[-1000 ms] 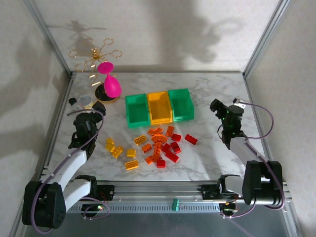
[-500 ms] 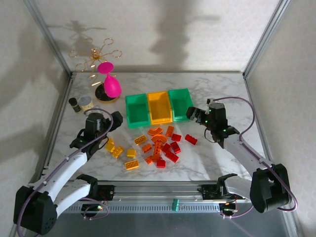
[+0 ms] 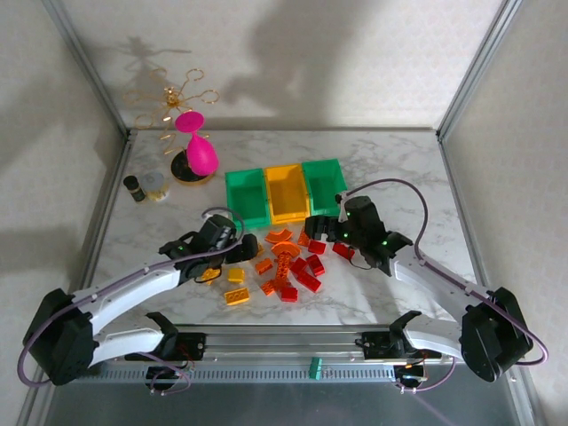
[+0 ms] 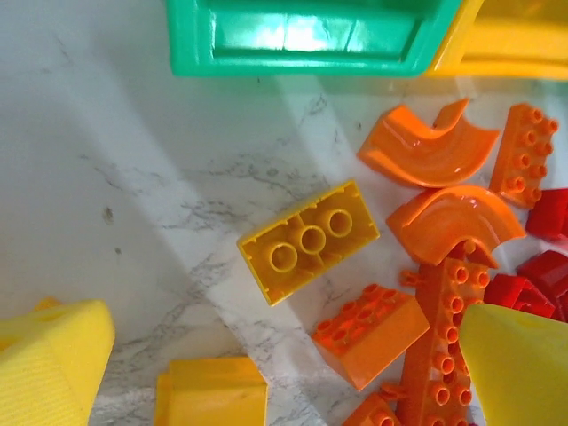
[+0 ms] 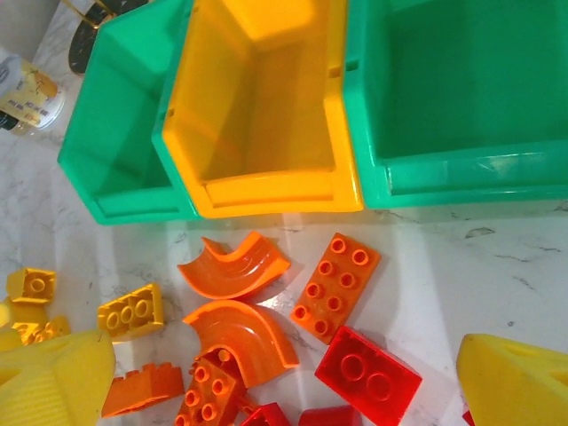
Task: Sort the legos into containers by color
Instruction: Pick up the lego from the center of the table.
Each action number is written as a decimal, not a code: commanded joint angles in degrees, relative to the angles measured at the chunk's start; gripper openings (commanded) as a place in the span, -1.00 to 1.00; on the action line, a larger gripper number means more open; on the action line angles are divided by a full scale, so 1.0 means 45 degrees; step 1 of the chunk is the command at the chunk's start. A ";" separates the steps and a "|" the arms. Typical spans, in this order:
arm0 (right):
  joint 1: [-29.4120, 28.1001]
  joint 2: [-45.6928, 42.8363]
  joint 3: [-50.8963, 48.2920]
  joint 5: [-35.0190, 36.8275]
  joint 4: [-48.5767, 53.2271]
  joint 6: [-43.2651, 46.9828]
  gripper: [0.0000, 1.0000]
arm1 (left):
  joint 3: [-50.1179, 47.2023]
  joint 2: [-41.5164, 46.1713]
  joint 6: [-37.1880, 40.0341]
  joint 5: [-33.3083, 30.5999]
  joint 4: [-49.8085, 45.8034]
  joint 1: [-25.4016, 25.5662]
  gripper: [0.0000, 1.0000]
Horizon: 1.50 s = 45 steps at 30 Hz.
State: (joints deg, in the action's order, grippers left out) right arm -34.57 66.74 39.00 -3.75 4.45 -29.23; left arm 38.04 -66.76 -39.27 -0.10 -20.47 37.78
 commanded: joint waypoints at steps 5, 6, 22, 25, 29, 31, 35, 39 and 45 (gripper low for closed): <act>-0.0056 -0.0148 -0.0415 0.0268 -0.0521 -0.0579 0.98 | 0.1049 -0.1551 -0.0204 -0.0824 -0.0307 0.0665 0.95; -0.0069 -0.0112 -0.0375 0.0293 -0.0501 -0.0602 0.98 | 0.1140 -0.1784 -0.0138 -0.0799 -0.0260 0.0711 0.95; -0.0072 -0.0300 -0.0776 0.0918 -0.0660 -0.1242 0.97 | 0.2437 -0.5077 0.0366 -0.0845 0.0309 0.0786 0.82; -0.0059 -0.0322 -0.0757 0.0955 -0.0581 -0.1251 0.98 | 0.2653 -0.5508 0.0408 -0.0876 0.0319 0.0821 0.79; -0.0068 -0.0399 -0.0842 0.1008 -0.0576 -0.1218 0.97 | 0.2849 -0.5863 0.0425 -0.1458 0.0101 0.0882 0.72; -0.0057 -0.0402 -0.0860 0.1011 -0.0610 -0.1223 0.97 | 0.2865 -0.5979 0.0420 -0.1633 0.0094 0.0883 0.68; -0.0053 -0.0321 -0.0862 0.0951 -0.0736 -0.1218 0.98 | 0.2835 -0.6181 0.0342 -0.1633 0.0302 0.0901 0.61; -0.0054 -0.0256 -0.0833 0.0877 -0.0795 -0.1222 0.97 | 0.2952 -0.6327 0.0232 -0.1852 0.0220 0.0979 0.53; -0.0063 -0.0168 -0.0823 0.0772 -0.0910 -0.1220 0.97 | 0.2870 -0.6140 0.0186 -0.2107 0.0196 0.1019 0.37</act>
State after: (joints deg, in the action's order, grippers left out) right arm -34.61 65.93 36.07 -0.08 2.11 -34.15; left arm 49.63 -94.87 -37.95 -7.25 -19.09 41.93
